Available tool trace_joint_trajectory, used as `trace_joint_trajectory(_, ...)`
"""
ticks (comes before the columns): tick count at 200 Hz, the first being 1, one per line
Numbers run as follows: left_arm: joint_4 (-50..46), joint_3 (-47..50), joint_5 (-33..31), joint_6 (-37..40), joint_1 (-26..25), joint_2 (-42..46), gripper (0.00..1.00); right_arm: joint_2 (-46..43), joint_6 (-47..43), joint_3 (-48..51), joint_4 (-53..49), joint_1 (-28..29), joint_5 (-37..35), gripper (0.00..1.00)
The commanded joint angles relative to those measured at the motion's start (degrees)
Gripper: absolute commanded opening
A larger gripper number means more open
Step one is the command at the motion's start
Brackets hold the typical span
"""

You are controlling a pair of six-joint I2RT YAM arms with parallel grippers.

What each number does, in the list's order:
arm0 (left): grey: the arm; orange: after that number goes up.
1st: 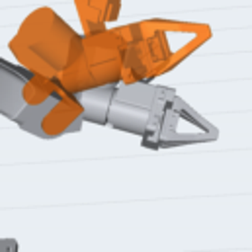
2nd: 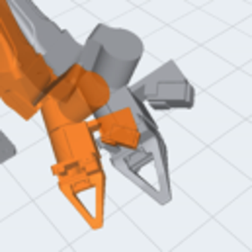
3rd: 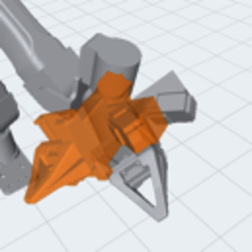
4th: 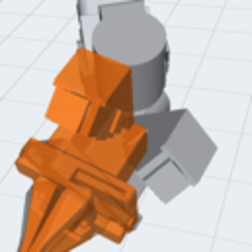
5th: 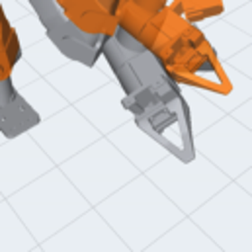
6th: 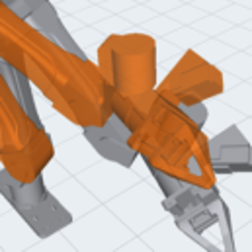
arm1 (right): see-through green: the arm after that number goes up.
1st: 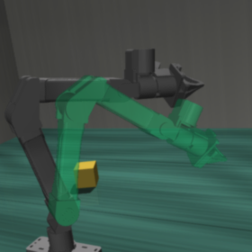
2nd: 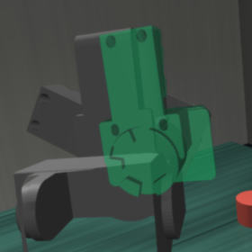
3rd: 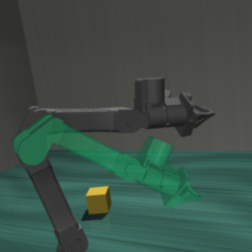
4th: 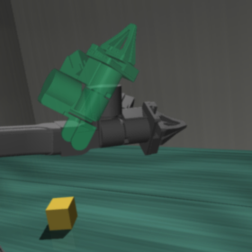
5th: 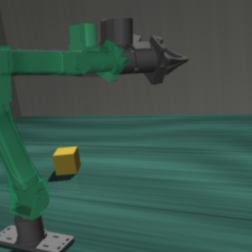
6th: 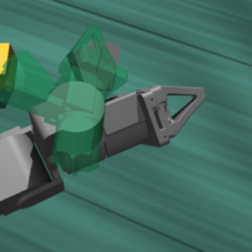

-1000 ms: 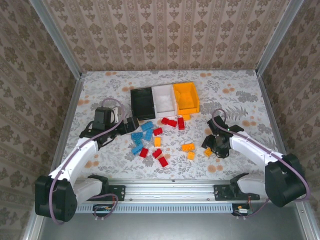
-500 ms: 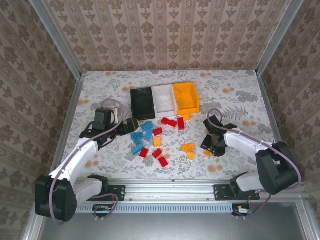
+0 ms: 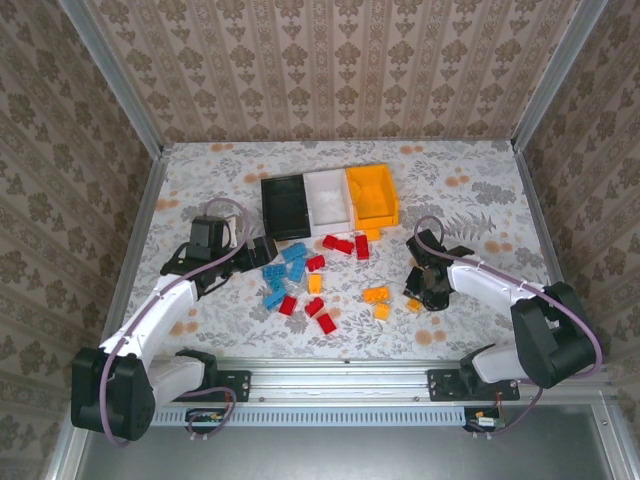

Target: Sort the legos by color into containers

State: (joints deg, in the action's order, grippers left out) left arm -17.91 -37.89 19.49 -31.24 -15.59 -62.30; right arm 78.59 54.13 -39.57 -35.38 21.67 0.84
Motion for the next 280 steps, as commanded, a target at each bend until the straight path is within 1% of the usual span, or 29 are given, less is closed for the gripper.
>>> trace_joint_trajectory(1,0.07,0.81,0.03,1.62,0.52,-0.55,1.0,-3.23,-1.1,-4.27,-3.89,0.39,-1.51,0.32)
trace_joint_trajectory(20,0.4,0.85,0.42,1.52,0.57,-1.09,1.0,-5.41,-3.0,-8.86,-6.36,0.4,-3.29,0.32)
trace_joint_trajectory(48,0.64,0.61,1.08,1.36,0.57,-1.83,1.0,-5.65,-6.79,-17.74,-9.08,0.3,-5.29,0.32)
trace_joint_trajectory(75,0.73,0.67,1.12,1.13,0.57,-1.68,1.0,-3.19,-11.67,-26.6,-9.27,0.3,-6.56,0.32)
trace_joint_trajectory(97,0.28,0.71,1.12,1.01,0.57,-1.53,1.0,0.75,-15.67,-33.62,-8.98,0.3,-8.01,0.32)
trace_joint_trajectory(137,-0.76,0.39,1.26,0.92,0.57,-1.26,1.0,14.3,-22.51,-45.84,-6.11,0.08,-8.22,0.32)
trace_joint_trajectory(174,-2.54,0.29,0.35,1.1,0.61,-0.21,1.0,27.43,-25.31,-57.96,-5.96,-0.14,-5.8,0.31)
trace_joint_trajectory(215,-4.13,0.3,-0.84,1.45,0.66,0.3,1.0,39.44,-27.42,-69.41,-6.69,-0.4,-4.53,0.3)
trace_joint_trajectory(257,-2.79,0.08,-0.86,1.27,0.74,-2.06,1.0,48.12,-28.27,-76.05,-8.21,-1.14,-4.17,0.3)
trace_joint_trajectory(280,-2.38,-0.95,-0.24,1.02,0.65,-3.93,1.0,50.9,-28.53,-76.83,-8.08,-1.59,-3.96,0.3)
